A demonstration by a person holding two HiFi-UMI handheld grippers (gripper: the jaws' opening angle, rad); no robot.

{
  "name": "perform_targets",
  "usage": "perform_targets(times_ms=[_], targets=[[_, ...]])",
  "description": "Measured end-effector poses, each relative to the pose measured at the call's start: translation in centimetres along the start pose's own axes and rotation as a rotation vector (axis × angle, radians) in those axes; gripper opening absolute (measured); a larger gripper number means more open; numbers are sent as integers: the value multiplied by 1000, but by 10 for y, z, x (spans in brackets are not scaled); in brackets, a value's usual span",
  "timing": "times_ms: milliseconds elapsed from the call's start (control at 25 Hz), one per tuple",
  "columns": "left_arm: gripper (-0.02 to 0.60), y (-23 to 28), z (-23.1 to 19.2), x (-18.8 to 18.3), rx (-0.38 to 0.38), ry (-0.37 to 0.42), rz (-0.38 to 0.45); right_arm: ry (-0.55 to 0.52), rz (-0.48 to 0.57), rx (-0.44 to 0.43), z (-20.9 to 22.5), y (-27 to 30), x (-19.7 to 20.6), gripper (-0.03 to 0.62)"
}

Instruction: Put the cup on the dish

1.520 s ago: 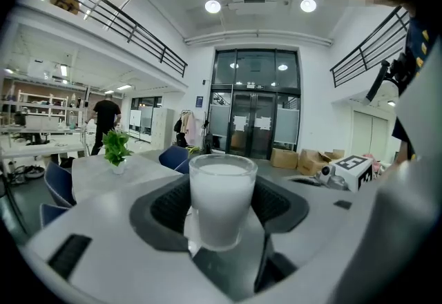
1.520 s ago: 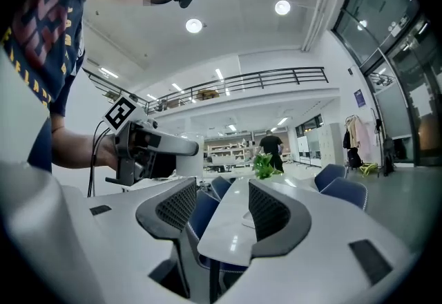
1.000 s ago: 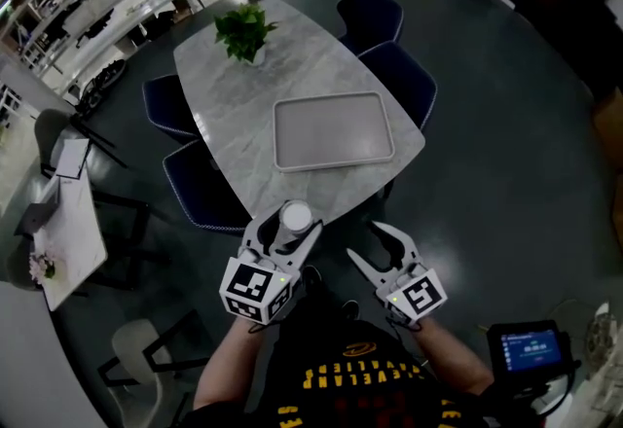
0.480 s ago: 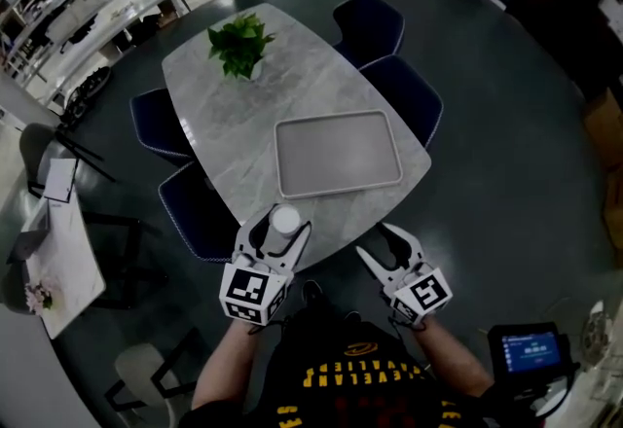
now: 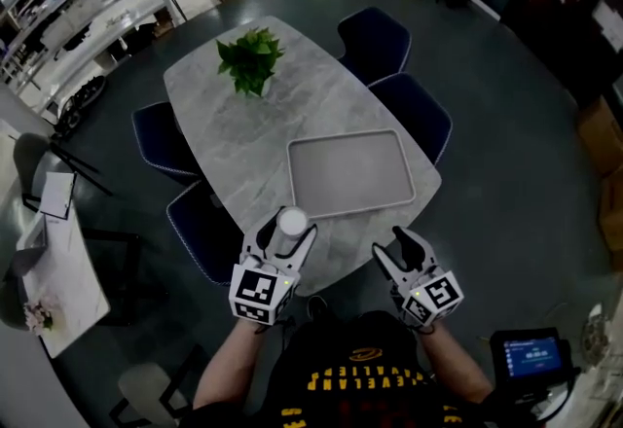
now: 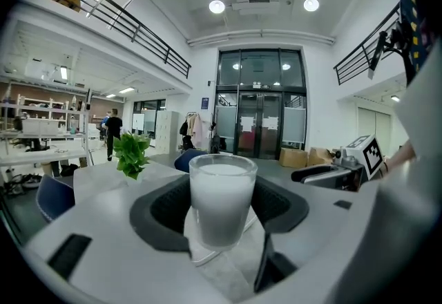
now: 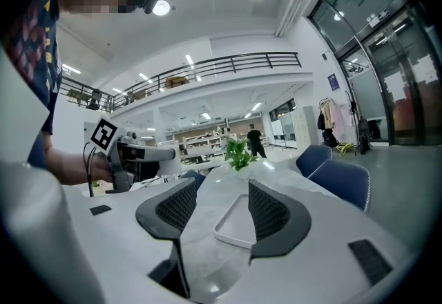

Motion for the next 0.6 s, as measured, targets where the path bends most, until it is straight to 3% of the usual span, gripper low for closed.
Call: perform_targets(times_ms=[360,600], targets=[[264,3,-13,4,-16,4,13,23,-13,-14,5,20,3,238],[264,16,-20,7,-52,5,6,39,-15,-78,17,47,4,238]])
Point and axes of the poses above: the fingertips, and each gripper's own axes: y forward along the fingers, z to its right, x out of its underside, the point moved 4 cm from there along -y, backward along the fingers, and after that the axes turned 1 degree about x, right-handed, at the moved point
